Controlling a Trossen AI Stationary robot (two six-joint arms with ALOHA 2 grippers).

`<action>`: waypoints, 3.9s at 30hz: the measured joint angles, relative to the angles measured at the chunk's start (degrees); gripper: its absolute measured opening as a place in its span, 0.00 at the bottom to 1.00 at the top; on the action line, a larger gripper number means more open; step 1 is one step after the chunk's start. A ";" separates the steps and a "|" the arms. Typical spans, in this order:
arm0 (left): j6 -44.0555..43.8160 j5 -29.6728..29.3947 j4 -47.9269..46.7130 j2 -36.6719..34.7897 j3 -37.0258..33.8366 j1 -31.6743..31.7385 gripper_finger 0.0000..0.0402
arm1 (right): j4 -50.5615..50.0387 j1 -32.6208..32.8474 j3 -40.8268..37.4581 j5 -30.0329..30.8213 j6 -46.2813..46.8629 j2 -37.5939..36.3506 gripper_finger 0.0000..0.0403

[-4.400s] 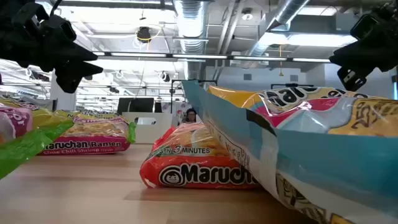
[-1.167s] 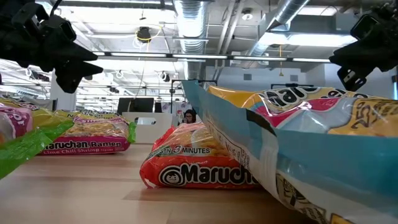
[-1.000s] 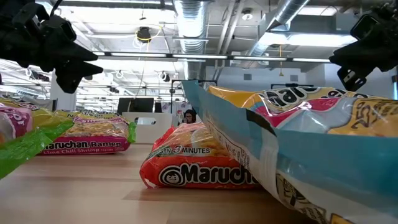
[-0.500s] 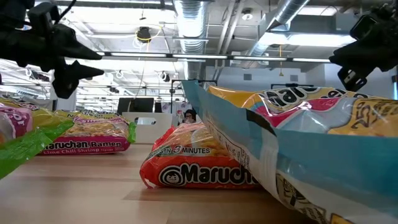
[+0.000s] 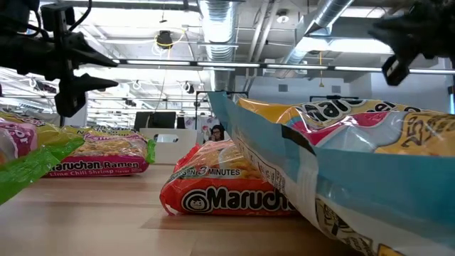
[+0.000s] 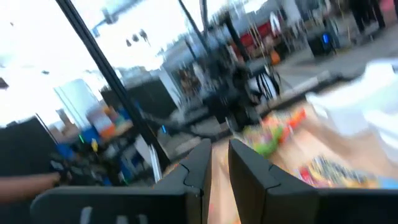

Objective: Sort Maruchan noodles
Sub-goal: Put the green noodle pack into the right white bin

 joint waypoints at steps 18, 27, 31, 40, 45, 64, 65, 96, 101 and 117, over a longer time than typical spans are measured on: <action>5.77 -10.77 27.89 0.02 -0.11 0.02 0.38 | 20.39 -6.23 7.79 0.00 -22.13 0.51 0.21; 9.28 -10.25 30.95 0.02 1.08 0.02 0.38 | 9.53 -8.61 19.41 0.00 -26.03 5.21 0.36; 14.07 -9.72 30.06 0.02 4.48 0.02 0.38 | 8.65 -9.96 24.50 0.00 -25.94 10.33 0.45; 28.33 -9.75 24.83 4.93 15.81 0.02 0.38 | -3.21 -13.91 37.69 -0.02 -20.45 24.50 0.53; 34.11 -9.74 20.92 12.32 22.42 0.02 0.38 | -20.25 -17.09 46.45 -0.02 -13.64 31.87 0.53; 29.19 -7.07 6.74 29.04 29.09 0.00 0.38 | -43.90 -21.48 53.05 -13.33 6.70 52.04 0.53; 29.05 -7.07 6.22 29.53 29.09 0.00 0.38 | -44.19 -21.50 53.05 -14.06 6.72 53.43 0.53; 27.45 -6.90 5.36 32.28 29.09 0.00 0.38 | -39.80 -19.76 53.00 -25.72 7.05 86.87 0.53; 26.74 -6.92 5.36 32.28 29.09 0.00 0.38 | -36.53 -19.44 53.01 -25.76 7.05 90.21 0.53; 26.35 -7.01 4.39 32.26 29.07 0.00 0.38 | -32.37 -17.82 53.00 -27.26 7.42 98.16 0.53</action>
